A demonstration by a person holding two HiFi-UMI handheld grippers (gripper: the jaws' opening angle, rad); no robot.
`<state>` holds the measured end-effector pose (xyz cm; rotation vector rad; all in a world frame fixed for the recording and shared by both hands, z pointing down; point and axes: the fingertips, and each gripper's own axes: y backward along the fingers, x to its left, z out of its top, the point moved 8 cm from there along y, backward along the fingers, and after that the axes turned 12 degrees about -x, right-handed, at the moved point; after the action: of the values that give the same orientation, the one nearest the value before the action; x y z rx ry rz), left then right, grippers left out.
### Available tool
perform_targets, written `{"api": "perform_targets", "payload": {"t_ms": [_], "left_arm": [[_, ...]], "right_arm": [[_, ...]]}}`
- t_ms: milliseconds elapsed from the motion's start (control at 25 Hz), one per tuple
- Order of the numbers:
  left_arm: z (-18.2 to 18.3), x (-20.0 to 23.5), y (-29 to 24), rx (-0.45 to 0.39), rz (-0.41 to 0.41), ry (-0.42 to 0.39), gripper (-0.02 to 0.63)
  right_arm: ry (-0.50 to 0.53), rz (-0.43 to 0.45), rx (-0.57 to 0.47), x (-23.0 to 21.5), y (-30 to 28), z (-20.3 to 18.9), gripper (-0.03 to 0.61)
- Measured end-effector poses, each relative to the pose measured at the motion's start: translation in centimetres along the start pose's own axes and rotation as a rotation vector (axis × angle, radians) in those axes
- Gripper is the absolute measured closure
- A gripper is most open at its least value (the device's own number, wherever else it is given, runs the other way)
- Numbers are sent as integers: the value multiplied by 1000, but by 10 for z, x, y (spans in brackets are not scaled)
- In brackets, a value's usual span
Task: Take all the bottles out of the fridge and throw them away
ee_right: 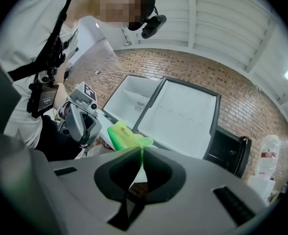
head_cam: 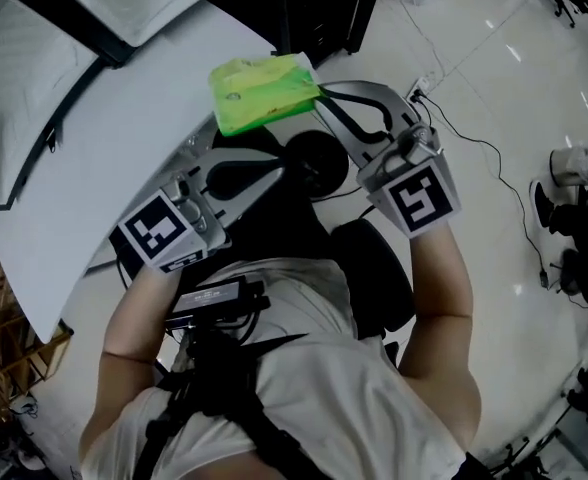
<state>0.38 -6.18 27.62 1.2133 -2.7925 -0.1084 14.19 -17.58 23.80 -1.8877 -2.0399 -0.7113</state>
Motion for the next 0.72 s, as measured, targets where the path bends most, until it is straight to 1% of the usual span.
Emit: {"api": "perform_targets", "payload": {"t_ms": [120,280,360,440,640,720], "left_arm": [[-12,-6,-17,20,-19,34,603],[-19,-12,-25,62,-48,60,603],[-24,-9,-27,61,-57,49,603],[-31,-4,-28,60,-60,36,603],[-43,1,-34,103,-53,83,603],[-48,4,-35,105,-54,77,603]], "right_arm": [[22,-10,24,-4,23,-6,561],[32,-46,48,-6,41,-12,561],[11,-56,76,-4,49,-24,561],[-32,-68,123,-1,56,-41,561],[-110,-82,248,12,66,-84,561],[-113,-71,297,17,67,-99,561]]}}
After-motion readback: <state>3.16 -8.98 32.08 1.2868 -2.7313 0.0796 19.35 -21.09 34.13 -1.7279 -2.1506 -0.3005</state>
